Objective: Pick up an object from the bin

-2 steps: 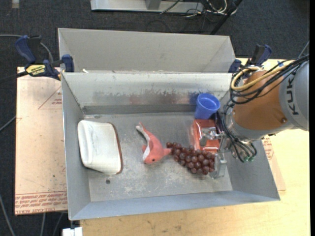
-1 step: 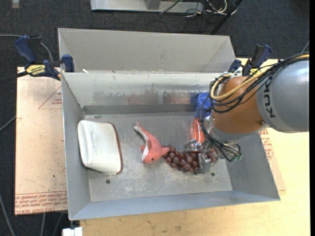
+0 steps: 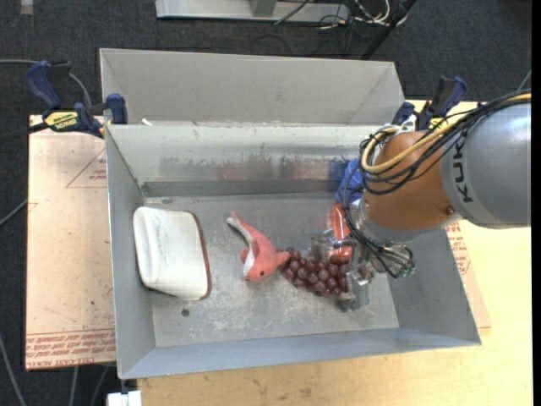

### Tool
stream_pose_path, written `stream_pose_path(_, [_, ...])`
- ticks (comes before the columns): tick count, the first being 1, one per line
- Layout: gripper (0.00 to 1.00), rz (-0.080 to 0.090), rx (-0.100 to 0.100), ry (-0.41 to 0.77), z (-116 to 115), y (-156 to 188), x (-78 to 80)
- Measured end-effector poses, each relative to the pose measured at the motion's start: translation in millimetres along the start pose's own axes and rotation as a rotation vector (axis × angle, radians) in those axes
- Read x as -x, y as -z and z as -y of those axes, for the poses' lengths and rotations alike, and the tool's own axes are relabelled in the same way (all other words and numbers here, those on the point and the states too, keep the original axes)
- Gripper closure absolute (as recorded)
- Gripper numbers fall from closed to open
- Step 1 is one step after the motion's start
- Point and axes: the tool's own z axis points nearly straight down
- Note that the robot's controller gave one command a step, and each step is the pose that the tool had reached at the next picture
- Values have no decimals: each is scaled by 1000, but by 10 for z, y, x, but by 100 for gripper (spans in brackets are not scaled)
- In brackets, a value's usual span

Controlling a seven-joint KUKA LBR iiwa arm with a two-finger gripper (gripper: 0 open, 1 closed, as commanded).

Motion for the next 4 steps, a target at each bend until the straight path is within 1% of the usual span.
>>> stream_pose_path(1, [100, -1, 0, 0, -2, 2, -3])
stream_pose_path(2, [100, -1, 0, 0, -2, 2, -3])
stream_pose_path(3, [100, 1, 0, -60, 35, 1176, -47])
stream_pose_path(4, [100, 1, 0, -60, 35, 1176, -47])
